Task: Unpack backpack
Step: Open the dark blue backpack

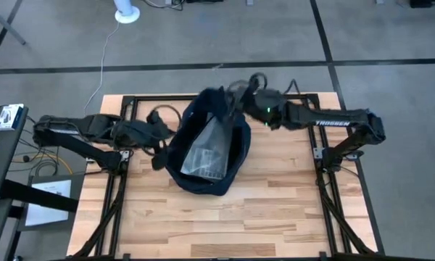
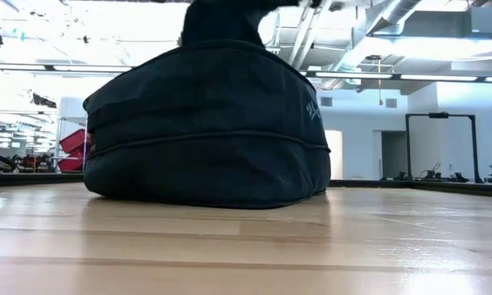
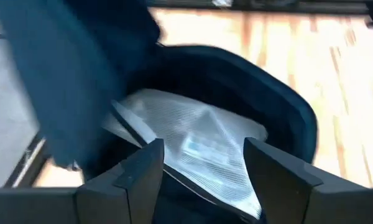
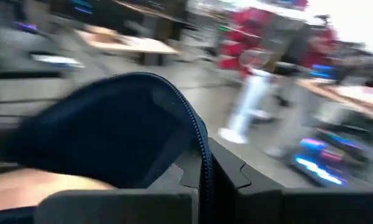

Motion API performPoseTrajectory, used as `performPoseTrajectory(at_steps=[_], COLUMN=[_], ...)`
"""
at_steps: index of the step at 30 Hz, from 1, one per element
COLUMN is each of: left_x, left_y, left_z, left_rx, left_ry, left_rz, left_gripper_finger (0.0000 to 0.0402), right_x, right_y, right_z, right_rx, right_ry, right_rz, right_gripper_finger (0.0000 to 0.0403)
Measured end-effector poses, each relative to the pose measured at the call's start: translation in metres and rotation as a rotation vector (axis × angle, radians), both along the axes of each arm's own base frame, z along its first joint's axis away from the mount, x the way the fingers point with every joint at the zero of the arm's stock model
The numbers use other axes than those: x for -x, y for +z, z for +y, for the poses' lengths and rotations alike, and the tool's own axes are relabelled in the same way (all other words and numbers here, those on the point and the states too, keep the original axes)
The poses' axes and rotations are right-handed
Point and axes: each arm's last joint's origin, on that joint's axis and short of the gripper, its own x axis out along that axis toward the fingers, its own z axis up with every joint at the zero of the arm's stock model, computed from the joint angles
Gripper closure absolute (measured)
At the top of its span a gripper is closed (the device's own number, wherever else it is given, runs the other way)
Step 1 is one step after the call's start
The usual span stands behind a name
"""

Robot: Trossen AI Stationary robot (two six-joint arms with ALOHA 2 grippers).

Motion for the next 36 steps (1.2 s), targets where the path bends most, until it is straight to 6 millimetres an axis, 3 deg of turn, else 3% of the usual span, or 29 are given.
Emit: performPoseTrajectory(at_steps=[5,16,21,29,36], left_x=[-0.011,-0.015,-0.014,-0.016,-0.016], left_y=[-0.038,-0.081,-0.085,-0.083,-0.083], left_z=[-0.01,-0.011,-0.011,-0.011,-0.011], left_rx=[0.009,0.01,0.03,0.029,0.036], left_ry=[-0.025,-0.013,0.009,0.003,0.008], left_rz=[0.074,0.133,0.135,0.111,0.11], left_gripper_finger=[0.0193,0.0194,0.0194,0.0194,0.0194], right_x=[0.015,0.073,0.091,0.093,0.083], right_y=[-0.007,-0.045,-0.062,-0.104,-0.148], right_z=[-0.037,-0.112,-0.132,-0.159,-0.173], right_rx=[-0.02,-0.236,-0.346,-0.454,-0.558], right_ry=[-0.212,-0.637,-0.754,-0.843,-0.823], right_rz=[0.143,0.409,0.481,0.673,0.848], right_gripper_finger=[0.0403,0.0403,0.0403,0.04,0.0328])
